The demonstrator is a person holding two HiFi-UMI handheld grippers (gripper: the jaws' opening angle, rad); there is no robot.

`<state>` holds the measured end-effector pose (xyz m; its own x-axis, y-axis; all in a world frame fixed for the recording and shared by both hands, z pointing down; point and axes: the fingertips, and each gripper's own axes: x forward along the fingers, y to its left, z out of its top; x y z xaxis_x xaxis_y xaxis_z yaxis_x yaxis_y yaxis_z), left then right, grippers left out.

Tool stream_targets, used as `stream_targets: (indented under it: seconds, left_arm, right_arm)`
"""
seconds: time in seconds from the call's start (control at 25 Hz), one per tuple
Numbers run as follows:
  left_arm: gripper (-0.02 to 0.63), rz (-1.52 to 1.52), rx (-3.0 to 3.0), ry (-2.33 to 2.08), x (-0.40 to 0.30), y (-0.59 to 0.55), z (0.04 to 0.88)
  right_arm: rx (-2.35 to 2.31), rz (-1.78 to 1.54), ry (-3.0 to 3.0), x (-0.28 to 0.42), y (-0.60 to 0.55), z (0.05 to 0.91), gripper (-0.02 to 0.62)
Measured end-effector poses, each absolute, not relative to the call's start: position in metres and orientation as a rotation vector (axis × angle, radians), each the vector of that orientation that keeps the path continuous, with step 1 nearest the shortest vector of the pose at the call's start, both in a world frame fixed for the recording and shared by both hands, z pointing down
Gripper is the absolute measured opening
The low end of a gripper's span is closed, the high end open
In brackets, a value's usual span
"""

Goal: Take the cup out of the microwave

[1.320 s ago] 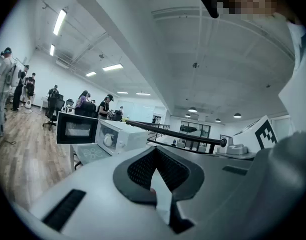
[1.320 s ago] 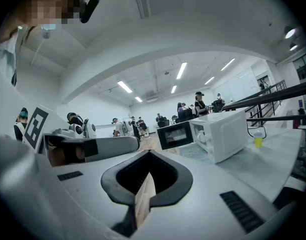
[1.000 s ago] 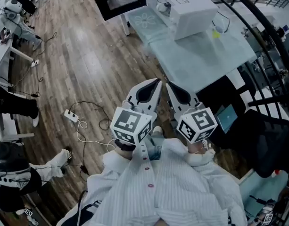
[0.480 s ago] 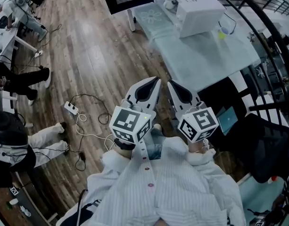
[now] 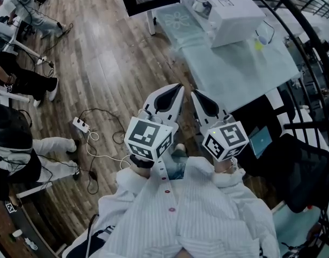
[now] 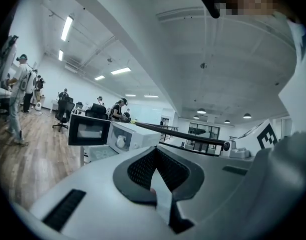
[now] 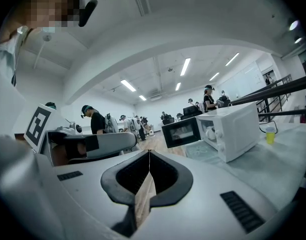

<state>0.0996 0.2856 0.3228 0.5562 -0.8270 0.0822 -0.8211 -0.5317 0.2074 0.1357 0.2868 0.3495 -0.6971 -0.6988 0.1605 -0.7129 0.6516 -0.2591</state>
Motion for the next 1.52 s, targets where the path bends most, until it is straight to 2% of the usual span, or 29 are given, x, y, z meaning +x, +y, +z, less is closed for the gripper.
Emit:
stream_targets:
  seconds: [0.8, 1.52]
  left_arm:
    - [0.009, -0.028, 2.640, -1.333, -0.035, 0.127, 0.312]
    - [0.009, -0.019, 2.626, -1.305, -0.076, 0.068, 0.332]
  right_arm:
    - [1.311, 0.464, -2.825, 0.001, 0.129, 0.342, 0.035]
    - [1.340, 0.529, -2.776, -0.033, 0.070, 0.367, 0.035]
